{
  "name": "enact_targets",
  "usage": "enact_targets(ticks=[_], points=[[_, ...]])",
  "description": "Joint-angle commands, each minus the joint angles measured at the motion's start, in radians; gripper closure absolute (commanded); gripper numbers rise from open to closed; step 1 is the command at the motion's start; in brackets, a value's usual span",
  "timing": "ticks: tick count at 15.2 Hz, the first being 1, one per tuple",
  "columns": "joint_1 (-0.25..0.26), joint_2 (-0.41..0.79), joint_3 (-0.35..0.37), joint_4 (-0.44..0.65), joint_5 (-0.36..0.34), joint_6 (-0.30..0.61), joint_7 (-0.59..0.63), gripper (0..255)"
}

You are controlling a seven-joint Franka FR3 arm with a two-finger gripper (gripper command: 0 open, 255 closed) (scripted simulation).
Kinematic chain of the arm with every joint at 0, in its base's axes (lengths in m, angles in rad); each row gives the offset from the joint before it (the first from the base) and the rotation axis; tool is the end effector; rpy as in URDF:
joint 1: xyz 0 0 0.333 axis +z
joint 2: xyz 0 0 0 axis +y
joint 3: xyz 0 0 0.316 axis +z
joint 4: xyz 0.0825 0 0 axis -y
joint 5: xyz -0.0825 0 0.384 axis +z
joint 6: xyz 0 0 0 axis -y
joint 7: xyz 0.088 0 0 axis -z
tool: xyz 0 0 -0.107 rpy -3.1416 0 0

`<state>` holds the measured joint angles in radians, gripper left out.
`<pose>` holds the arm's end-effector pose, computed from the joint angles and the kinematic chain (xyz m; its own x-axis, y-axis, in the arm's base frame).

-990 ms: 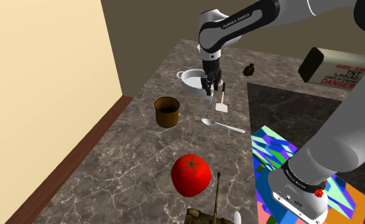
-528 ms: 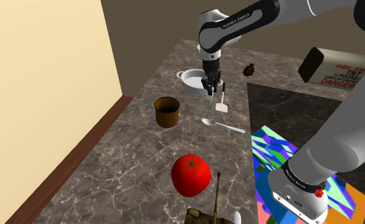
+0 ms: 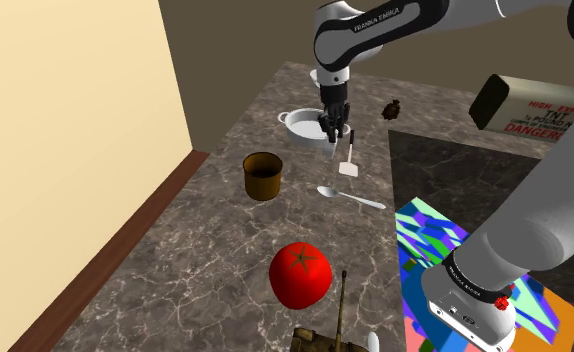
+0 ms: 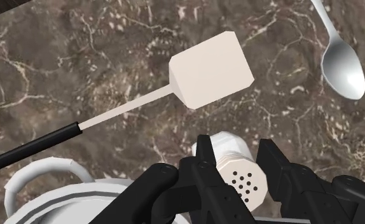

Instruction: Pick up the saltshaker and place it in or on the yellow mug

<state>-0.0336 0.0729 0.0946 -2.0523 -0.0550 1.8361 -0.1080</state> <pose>0.5284 0.0274 0.3827 0.9404 0.1814 -0.2876 0.1920 -0.9814 0.0089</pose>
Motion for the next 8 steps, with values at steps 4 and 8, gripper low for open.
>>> enact_targets(ticks=[4,8], points=[[0.0,-0.025,0.001,0.037,0.003,-0.063,-0.003,255],[0.0,-0.042,0.001,0.072,0.005,-0.114,-0.007,255]])
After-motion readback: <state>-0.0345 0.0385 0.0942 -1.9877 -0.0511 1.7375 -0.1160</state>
